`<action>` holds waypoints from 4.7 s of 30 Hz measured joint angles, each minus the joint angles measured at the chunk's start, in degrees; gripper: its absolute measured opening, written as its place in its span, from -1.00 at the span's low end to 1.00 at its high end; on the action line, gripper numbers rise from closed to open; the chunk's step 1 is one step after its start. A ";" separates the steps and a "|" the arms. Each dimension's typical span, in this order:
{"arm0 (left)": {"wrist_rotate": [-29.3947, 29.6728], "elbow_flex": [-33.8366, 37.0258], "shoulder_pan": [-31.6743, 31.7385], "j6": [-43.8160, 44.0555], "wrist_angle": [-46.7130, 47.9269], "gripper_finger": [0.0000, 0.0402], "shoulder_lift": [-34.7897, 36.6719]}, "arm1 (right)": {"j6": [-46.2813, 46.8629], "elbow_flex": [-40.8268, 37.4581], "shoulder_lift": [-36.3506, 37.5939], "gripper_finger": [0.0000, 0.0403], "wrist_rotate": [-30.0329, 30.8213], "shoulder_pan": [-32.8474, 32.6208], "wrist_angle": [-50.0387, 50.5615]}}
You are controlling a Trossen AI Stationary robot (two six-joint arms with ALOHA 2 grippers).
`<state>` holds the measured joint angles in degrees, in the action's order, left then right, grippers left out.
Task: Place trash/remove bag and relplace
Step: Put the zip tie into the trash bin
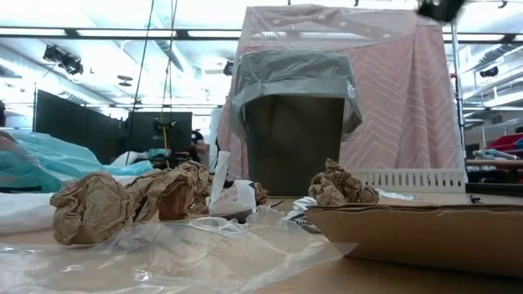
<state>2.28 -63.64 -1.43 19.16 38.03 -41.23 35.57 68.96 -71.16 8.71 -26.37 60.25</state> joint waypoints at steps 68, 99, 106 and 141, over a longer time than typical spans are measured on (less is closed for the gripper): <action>4.09 10.40 -2.01 -0.94 -1.48 -0.93 -7.30 | -20.26 -16.71 -21.09 -0.09 -2.21 -5.47 -18.77; 4.03 10.40 -2.01 0.67 -1.56 -0.93 -7.10 | -9.56 -20.62 -21.11 -1.00 -4.79 -3.59 -22.88; 4.00 10.40 -2.01 0.68 -1.67 -0.93 -7.10 | -4.60 -12.46 -21.22 -1.00 -4.87 -3.59 -17.84; 10.32 10.40 -1.99 -2.18 -10.35 -0.93 -7.10 | -43.08 37.75 -21.49 -1.00 13.84 31.98 -33.45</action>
<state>12.60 -53.23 -3.42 16.98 27.68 -48.34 -7.51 106.71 -92.65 22.54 5.62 26.80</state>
